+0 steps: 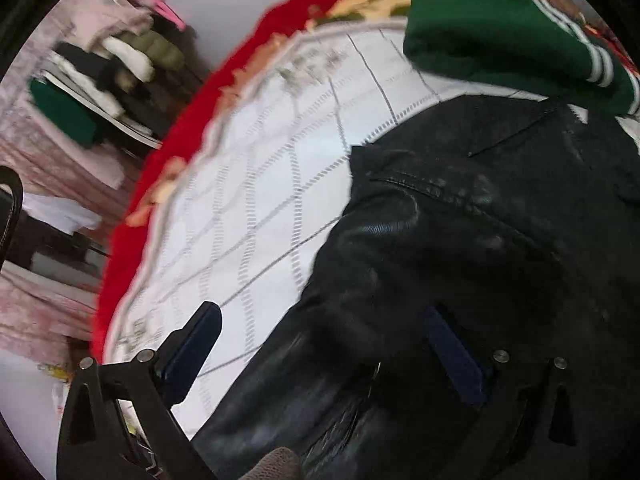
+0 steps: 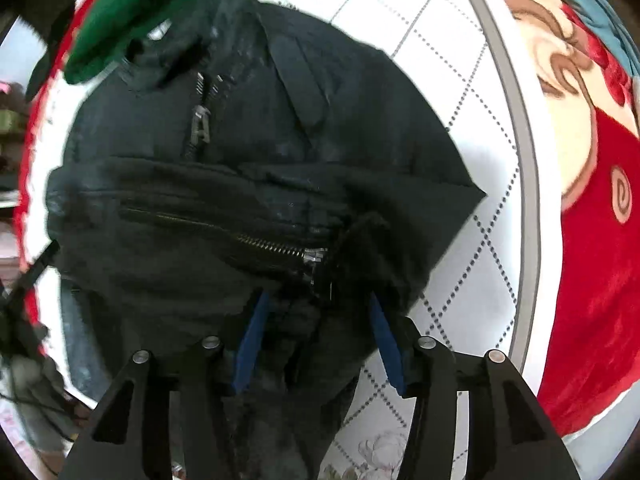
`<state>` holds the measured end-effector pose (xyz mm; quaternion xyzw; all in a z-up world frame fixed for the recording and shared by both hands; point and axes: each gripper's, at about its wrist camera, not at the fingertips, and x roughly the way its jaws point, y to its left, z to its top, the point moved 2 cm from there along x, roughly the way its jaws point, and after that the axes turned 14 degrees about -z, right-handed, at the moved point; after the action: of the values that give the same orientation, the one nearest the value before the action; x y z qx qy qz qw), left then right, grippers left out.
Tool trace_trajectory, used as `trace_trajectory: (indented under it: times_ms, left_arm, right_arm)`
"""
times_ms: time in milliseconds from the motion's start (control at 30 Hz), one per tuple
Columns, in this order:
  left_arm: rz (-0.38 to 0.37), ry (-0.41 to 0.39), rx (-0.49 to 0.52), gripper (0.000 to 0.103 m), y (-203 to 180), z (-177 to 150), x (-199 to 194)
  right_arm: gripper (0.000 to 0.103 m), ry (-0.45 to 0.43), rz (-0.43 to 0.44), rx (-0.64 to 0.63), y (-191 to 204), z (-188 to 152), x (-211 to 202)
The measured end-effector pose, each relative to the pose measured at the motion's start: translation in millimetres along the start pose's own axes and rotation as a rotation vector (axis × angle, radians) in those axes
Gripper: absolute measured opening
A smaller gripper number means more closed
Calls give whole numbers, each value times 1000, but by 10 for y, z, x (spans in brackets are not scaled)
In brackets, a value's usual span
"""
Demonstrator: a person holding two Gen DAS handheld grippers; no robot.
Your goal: Fold large clothes
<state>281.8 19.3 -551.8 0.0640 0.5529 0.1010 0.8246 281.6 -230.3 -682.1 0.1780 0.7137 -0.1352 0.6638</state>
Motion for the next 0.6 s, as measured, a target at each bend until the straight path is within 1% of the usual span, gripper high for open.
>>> trace_trajectory:
  times_ms: [67, 133, 167, 200, 233, 267, 300, 333, 367, 400, 500, 600]
  left_arm:
    - [53, -18, 22, 103, -116, -193, -289]
    - [96, -19, 50, 103, -315, -463, -589]
    - [118, -10, 69, 103, -418, -608, -720]
    - [141, 9, 99, 103, -594, -842, -883]
    - [155, 21, 119, 103, -694, -952, -941]
    - [182, 48, 164, 103, -908, -1200, -1067]
    - [192, 63, 190, 103, -1030, -1337, -1125]
    - [206, 79, 232, 103, -1229, -1552, -1210]
    - [218, 87, 262, 103, -1378, -1704, -1271]
    - [229, 97, 313, 103, -1604, -1923, -1336]
    - [241, 118, 403, 103, -2056, -2320, -1393]
    - [254, 143, 445, 103, -2358, -2514, -1255]
  right_arm:
    - [58, -3, 19, -5, -134, -76, -90]
    - [80, 2, 24, -25, -282, -157, -143]
    - [83, 7, 13, -40, -403, -227, -167]
    - [83, 10, 5, -52, -449, -210, -159]
    - [83, 15, -2, -71, -553, -257, -173]
    - [83, 22, -8, -88, -671, -332, -179]
    - [83, 27, -13, -99, -785, -372, -187]
    - [83, 30, -17, -108, -902, -441, -199]
    - [83, 34, -19, -116, -972, -446, -184]
    - [83, 44, -24, -123, -1078, -476, -157]
    - [83, 66, -19, -109, -1386, -543, -56]
    - [83, 75, -15, -90, -1622, -531, 24]
